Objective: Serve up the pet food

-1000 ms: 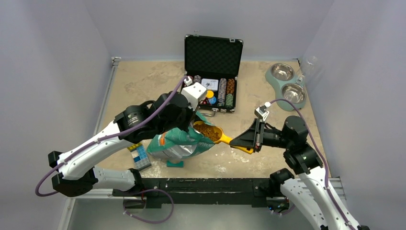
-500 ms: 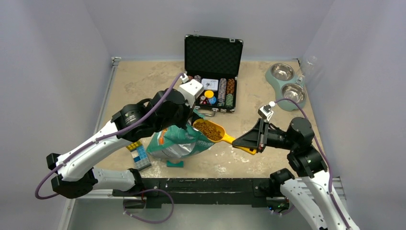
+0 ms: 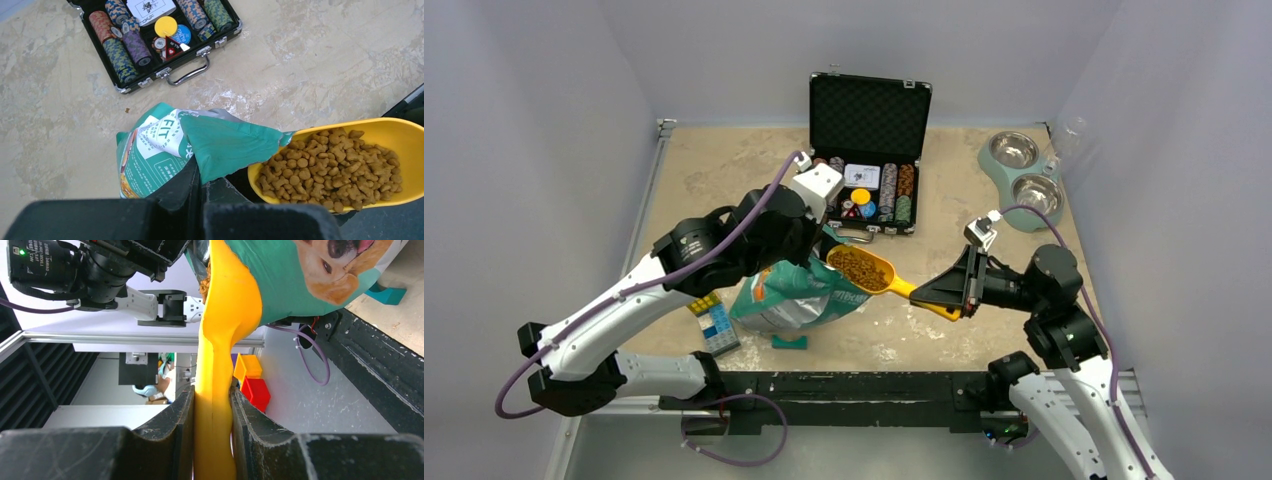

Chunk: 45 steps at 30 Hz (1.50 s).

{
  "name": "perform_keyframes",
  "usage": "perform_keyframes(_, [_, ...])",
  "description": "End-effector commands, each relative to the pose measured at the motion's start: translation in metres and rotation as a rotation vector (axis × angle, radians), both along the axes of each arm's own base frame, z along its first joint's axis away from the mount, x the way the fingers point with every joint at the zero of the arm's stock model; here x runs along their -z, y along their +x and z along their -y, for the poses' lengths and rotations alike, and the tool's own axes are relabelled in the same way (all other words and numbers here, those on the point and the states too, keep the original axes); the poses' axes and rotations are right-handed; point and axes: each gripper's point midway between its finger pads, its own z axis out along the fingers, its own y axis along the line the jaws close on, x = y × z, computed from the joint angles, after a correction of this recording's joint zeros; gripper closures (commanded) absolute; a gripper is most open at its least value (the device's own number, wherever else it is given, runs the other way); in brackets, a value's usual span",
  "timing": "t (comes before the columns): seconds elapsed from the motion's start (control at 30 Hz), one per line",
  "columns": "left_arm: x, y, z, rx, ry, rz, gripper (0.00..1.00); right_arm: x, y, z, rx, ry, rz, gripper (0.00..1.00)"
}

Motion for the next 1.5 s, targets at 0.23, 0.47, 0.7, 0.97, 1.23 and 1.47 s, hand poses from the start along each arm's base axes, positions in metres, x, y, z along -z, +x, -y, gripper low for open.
perform_keyframes(0.23, [-0.029, 0.028, -0.06, -0.252, 0.052, 0.173, 1.0, -0.008, -0.005, 0.002, -0.011, 0.033, -0.055, 1.0])
perform_keyframes(0.47, [-0.027, 0.029, -0.065, -0.278, 0.066, 0.179, 1.0, -0.013, -0.004, 0.001, -0.019, 0.035, -0.043, 1.0])
perform_keyframes(0.7, [-0.028, 0.03, -0.067, -0.288, 0.072, 0.185, 1.0, -0.019, -0.001, 0.001, -0.005, 0.052, -0.028, 1.0])
perform_keyframes(0.97, [-0.03, 0.034, -0.088, -0.394, 0.129, 0.206, 1.0, -0.034, 0.012, 0.0, 0.036, 0.103, -0.003, 1.0])
perform_keyframes(1.23, [-0.031, 0.039, -0.106, -0.503, 0.183, 0.211, 1.0, -0.049, 0.018, 0.0, 0.05, 0.143, 0.019, 1.0])
perform_keyframes(1.47, [-0.032, 0.042, -0.119, -0.597, 0.214, 0.189, 1.0, -0.058, 0.025, 0.002, 0.083, 0.159, 0.039, 1.0])
